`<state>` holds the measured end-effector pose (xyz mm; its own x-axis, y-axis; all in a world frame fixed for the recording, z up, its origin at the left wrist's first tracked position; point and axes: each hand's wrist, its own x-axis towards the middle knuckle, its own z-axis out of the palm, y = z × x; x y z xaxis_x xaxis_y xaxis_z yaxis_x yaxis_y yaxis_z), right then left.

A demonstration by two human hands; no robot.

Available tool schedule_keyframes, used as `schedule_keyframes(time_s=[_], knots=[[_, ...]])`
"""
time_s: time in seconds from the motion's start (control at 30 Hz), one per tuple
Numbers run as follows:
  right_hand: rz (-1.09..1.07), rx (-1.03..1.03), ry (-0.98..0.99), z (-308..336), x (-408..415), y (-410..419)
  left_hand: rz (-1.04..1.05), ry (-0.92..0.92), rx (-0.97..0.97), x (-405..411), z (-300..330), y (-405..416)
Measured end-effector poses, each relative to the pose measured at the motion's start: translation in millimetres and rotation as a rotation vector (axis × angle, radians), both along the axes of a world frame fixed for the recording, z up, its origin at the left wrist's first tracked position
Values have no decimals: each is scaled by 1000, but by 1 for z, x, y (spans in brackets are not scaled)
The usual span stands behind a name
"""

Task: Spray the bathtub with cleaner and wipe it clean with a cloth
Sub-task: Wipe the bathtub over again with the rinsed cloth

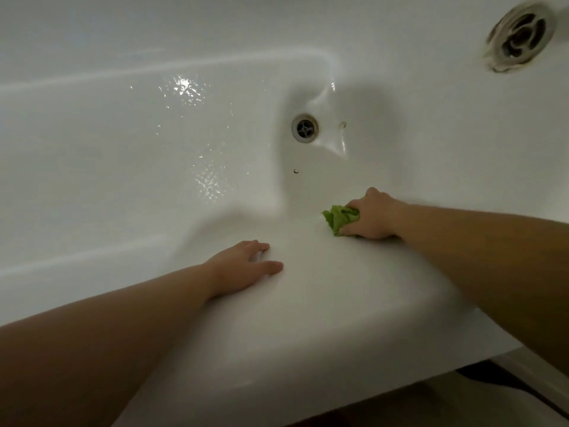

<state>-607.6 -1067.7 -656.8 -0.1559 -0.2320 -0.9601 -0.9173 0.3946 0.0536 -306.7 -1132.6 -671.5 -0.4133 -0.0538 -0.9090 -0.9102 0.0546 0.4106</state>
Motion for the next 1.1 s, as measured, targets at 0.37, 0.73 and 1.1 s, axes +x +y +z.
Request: schedule_keyframes(time_s=[0.37,0.73,1.1], knots=[[-122,-77,-271,2,7,14,-45,5,2,7,-21,-6],[-201,-199,-424,-35,125,-12,91,-6,-20,33,-26,-11],[-174,-163,-116,-56,67,-4,-76,-120,-22,80,-10,-24]])
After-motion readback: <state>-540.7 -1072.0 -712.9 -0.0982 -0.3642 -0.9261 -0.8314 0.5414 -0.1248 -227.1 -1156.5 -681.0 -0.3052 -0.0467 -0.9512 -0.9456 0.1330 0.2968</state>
